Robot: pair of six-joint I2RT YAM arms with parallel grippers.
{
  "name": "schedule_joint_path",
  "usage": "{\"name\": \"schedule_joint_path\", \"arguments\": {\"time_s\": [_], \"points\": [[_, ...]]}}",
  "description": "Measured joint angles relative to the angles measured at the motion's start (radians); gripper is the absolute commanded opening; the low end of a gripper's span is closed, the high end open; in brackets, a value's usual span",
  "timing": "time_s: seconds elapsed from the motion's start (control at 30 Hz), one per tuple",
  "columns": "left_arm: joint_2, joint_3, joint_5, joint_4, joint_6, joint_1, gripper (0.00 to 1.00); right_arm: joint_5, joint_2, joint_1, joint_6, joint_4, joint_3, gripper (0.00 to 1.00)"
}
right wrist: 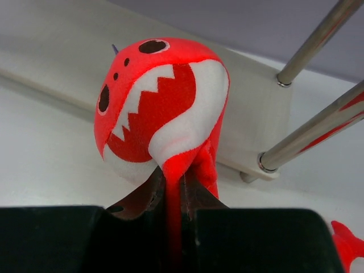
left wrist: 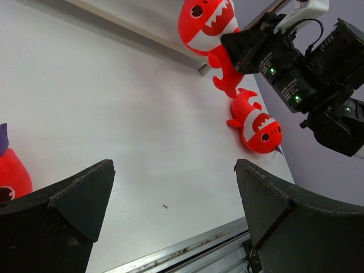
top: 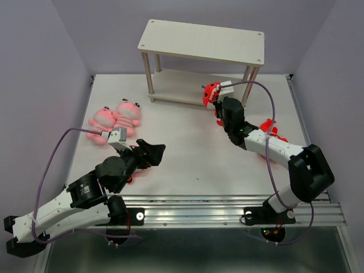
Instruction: Place and organize the stuffed toys onto the shelf
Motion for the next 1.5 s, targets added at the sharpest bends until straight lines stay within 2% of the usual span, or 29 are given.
{"name": "schedule_joint_path", "arguments": {"time_s": [0.07, 0.3, 0.67, 0.77, 0.87, 0.9, 1.03, 1.1, 1.27, 1.3, 1.5], "points": [[0.008, 0.0, 0.002, -0.008, -0.011, 0.0, 0.99, 0.066, 0.063, -0.002, -0.01, 0.089, 0.013, 0.01], [-0.004, -0.015, 0.006, -0.016, -0.041, 0.0, 0.99, 0.208, 0.278, -0.005, -0.02, 0.238, 0.13, 0.01], [-0.031, -0.058, 0.026, -0.018, -0.064, 0.0, 0.99, 0.295, 0.471, -0.122, 0.003, 0.312, 0.274, 0.01], [-0.031, -0.066, 0.03, -0.019, -0.065, 0.0, 0.99, 0.311, 0.502, -0.148, 0.003, 0.328, 0.292, 0.05], [-0.034, -0.067, 0.034, -0.018, -0.069, 0.0, 0.99, 0.315, 0.54, -0.159, 0.002, 0.353, 0.315, 0.11], [-0.035, -0.067, 0.037, -0.018, -0.071, 0.0, 0.99, 0.316, 0.549, -0.16, 0.0, 0.362, 0.317, 0.19], [-0.041, -0.067, 0.045, -0.018, -0.077, 0.0, 0.99, 0.321, 0.586, -0.16, -0.008, 0.404, 0.337, 0.24], [-0.044, -0.069, 0.049, -0.018, -0.08, 0.0, 0.99, 0.323, 0.6, -0.162, -0.009, 0.413, 0.35, 0.34], [-0.045, -0.083, 0.057, -0.019, -0.087, 0.0, 0.99, 0.324, 0.609, -0.172, -0.016, 0.421, 0.364, 0.5], [-0.045, -0.084, 0.058, -0.019, -0.089, 0.0, 0.99, 0.323, 0.609, -0.174, -0.014, 0.423, 0.365, 0.58], [-0.048, -0.084, 0.063, -0.018, -0.09, 0.0, 0.99, 0.28, 0.606, -0.18, -0.011, 0.429, 0.359, 0.75]]}}
